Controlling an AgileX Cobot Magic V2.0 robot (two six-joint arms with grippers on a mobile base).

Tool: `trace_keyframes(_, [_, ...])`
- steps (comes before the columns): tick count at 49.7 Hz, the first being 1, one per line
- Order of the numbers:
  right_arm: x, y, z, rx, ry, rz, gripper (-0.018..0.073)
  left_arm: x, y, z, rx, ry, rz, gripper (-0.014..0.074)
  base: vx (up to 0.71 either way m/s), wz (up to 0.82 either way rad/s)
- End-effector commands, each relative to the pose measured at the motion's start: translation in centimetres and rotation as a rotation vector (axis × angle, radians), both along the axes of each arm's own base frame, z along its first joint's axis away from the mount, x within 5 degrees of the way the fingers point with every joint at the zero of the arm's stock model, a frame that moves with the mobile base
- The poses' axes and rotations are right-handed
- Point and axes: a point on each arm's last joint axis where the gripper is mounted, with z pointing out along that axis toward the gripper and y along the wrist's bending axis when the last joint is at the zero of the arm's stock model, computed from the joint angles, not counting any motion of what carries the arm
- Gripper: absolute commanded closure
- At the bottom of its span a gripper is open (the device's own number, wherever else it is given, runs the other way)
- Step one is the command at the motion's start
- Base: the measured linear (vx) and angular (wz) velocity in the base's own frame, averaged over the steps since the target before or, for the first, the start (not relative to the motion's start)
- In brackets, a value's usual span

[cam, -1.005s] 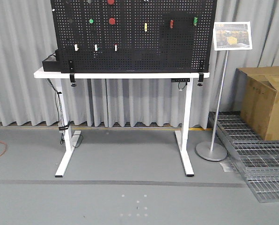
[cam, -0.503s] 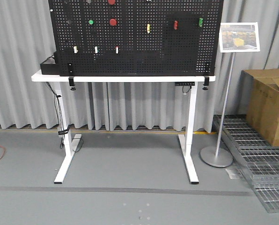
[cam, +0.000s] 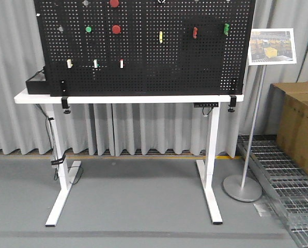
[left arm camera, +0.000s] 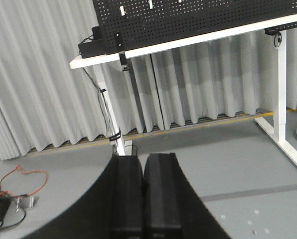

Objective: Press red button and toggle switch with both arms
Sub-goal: 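Drive the base forward toward the black pegboard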

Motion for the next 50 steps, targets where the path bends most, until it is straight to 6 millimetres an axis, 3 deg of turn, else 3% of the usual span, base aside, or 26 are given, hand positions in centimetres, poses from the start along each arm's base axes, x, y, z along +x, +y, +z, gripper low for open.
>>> trace_keyframes(1, [0.02,0.11,0.43,-0.001,-0.083,0.011,0.0562,0.15,0.02,-0.27,-0.010,-0.045,0.004,0.0595,0.45,-0.05])
trace_keyframes(50, [0.02,0.10,0.40,-0.001,-0.081,0.011,0.0562,0.15,0.02,-0.27,-0.010,-0.045,0.004,0.0595,0.47,-0.01])
